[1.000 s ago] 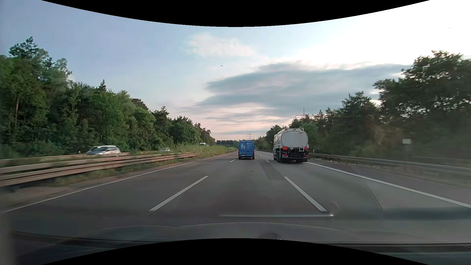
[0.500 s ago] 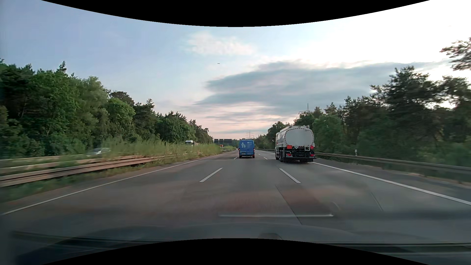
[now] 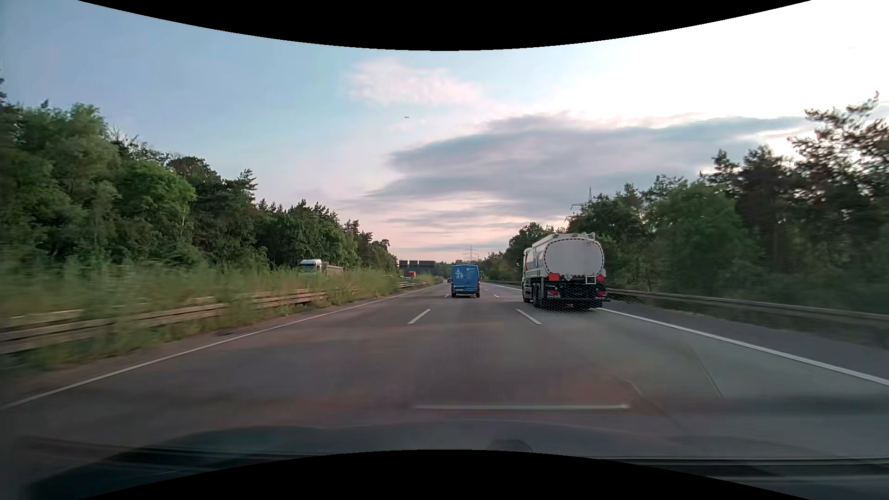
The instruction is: Follow the waypoints while adhering to traffic rules and regulations
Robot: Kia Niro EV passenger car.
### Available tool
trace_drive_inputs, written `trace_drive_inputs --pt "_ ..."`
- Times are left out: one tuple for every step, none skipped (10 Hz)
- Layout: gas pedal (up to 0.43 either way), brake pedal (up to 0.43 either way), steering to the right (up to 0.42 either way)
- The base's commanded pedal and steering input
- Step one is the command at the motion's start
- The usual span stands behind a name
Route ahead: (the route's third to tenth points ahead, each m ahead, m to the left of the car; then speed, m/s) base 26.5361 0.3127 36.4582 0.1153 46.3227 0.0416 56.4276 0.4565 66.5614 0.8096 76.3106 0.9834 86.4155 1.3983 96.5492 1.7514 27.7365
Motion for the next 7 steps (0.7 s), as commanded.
trace_drive_inputs --pt "0.189 0.000 -0.001" --pt "0.189 0.000 -0.001" --pt "0.189 0.000 -0.001" --pt "0.189 0.000 -0.001" --pt "0.189 0.000 -0.001" --pt "0.189 0.000 -0.002" --pt "0.189 0.000 -0.005"
